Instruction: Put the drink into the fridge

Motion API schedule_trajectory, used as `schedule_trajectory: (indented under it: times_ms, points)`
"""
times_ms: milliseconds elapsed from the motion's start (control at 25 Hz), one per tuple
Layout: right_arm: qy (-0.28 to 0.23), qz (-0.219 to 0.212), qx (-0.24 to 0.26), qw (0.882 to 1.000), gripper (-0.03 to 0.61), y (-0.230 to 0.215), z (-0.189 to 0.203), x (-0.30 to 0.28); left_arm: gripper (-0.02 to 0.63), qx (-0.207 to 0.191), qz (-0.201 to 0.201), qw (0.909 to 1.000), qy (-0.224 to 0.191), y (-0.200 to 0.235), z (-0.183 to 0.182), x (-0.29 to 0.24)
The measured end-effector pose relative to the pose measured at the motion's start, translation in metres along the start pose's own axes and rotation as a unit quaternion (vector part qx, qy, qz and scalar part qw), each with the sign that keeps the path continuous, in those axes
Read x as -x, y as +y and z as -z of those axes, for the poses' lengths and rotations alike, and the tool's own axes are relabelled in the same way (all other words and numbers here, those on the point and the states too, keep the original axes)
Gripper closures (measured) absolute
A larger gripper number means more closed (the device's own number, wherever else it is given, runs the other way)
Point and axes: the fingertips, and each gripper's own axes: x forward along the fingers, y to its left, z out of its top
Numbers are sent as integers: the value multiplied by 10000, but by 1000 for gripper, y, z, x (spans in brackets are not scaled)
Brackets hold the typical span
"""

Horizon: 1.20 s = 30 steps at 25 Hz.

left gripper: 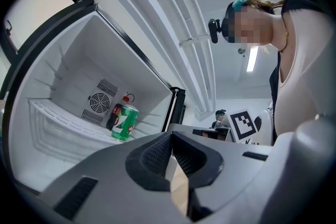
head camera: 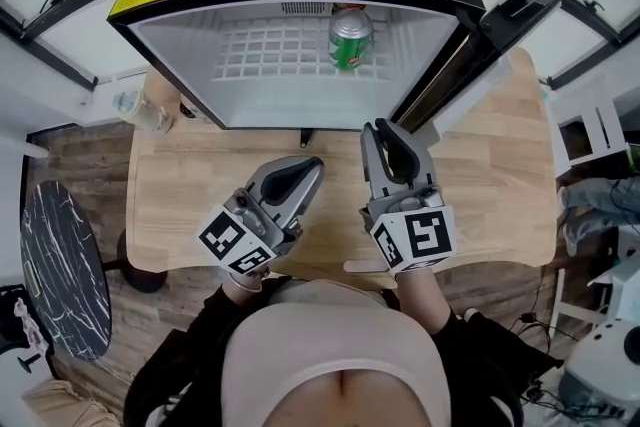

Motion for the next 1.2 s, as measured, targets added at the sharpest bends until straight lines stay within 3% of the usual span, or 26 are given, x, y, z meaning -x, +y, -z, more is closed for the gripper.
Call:
schedule_trajectory:
  times_ms: [400,920,1200]
  points:
    - [4,-395,-194,9990,540,7,14,17,601,-140,34,9999,-30,-18,7,-13]
    - [121,-957,-263,9950,541,23,27,28,601,-167,-302,9993,-104,-25,18,-6]
    - [118,-1042,-274,9941,541,31,28,36,601,-297,-281,9991,-109,-31,11,1]
